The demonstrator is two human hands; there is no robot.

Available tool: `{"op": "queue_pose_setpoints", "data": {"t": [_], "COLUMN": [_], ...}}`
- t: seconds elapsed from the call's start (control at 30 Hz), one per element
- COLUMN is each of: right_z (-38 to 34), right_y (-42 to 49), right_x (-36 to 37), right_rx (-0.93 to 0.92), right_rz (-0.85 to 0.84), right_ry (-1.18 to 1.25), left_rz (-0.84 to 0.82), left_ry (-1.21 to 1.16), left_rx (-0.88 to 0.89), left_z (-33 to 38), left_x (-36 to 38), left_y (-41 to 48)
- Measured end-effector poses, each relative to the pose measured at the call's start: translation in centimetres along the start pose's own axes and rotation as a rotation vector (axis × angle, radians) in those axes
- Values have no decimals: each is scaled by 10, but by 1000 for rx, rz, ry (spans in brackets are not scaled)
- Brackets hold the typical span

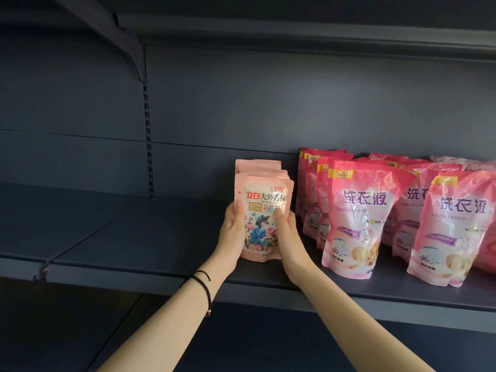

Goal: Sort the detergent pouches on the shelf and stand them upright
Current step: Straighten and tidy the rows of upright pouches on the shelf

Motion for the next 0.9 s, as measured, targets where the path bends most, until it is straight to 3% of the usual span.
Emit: {"op": "queue_pose_setpoints", "data": {"t": [0.27,0.37,0.47,0.53,0.63,0.77,0.9], "right_z": [-12,-34,-71,-101,-150,-205,-225], "right_y": [-8,-14,-25,-33,-34,-11,33], "right_x": [-7,-21,-35,-38,-37,-27,-18], "right_rx": [-12,-117,-299,-405,-516,-562,-541], "right_rz": [19,58,59,14,-80,-217,-255], "right_ry": [-45,-102,-253,-432,-748,-1151,-1531], "left_rz": [-64,-105,-30,2,-81,-278,-323], "left_ry": [52,98,223,345,610,1148,1551], "left_rx": [-24,34,164,240,351,427,532], "left_z": [8,23,54,82,129,168,186], "left_x": [0,-8,-30,-40,-36,-14,-4], "left_y": [-7,-10,-4,3,15,34,62]}}
Point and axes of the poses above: each hand's wrist, its own y-axis towards the middle knuckle, its own x-axis out of the palm, z = x × y, the point moved 9 cm from there along y, towards the middle knuckle, and after that the axes turned 9 degrees about -y, right-handed, at the moved point
